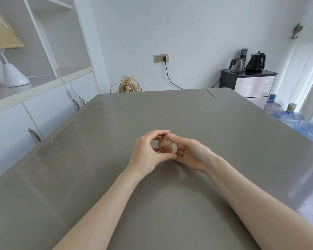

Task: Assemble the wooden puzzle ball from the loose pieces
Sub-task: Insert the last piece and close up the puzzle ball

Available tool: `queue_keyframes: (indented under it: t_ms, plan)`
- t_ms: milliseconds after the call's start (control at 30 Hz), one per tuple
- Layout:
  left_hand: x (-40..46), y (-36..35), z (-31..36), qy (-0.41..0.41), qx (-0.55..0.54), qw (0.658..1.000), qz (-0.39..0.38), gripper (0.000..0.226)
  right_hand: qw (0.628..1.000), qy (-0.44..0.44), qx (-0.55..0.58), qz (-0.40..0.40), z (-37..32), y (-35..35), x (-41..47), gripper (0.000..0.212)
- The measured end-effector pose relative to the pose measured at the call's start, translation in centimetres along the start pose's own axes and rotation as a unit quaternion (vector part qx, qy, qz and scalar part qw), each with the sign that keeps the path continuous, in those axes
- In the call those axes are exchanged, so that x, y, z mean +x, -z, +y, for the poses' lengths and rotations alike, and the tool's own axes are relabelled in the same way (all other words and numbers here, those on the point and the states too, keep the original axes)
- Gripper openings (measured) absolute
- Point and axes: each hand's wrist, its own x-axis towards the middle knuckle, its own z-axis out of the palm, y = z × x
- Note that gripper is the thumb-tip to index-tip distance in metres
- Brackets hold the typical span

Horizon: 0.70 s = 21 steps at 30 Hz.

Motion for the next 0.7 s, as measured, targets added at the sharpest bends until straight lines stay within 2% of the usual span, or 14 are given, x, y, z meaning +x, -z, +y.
queue_keyframes:
  t_ms: [167, 467, 567, 700]
  plan:
    - [0.11, 0.02, 0.07, -0.001, 0.007, 1.000, 0.008, 0.061, 0.999, -0.011, 0.045, 0.010, 0.16, -0.30, -0.01, 0.044]
    - [-0.03, -0.09, 0.02, 0.030, -0.026, 0.999, 0.000, 0.052, 0.999, -0.015, 0.051, 0.002, 0.10, -0.19, 0.02, 0.040]
    - [0.03, -0.22, -0.09, 0.054, -0.047, 0.997, -0.013, 0.051, 0.999, 0.002, 0.036, 0.007, 0.13, -0.27, 0.01, 0.032]
    - [0.03, -0.60, -0.05, 0.087, -0.092, 0.992, -0.009, 0.051, 0.999, 0.029, -0.014, -0.008, 0.15, -0.51, -0.01, 0.037]
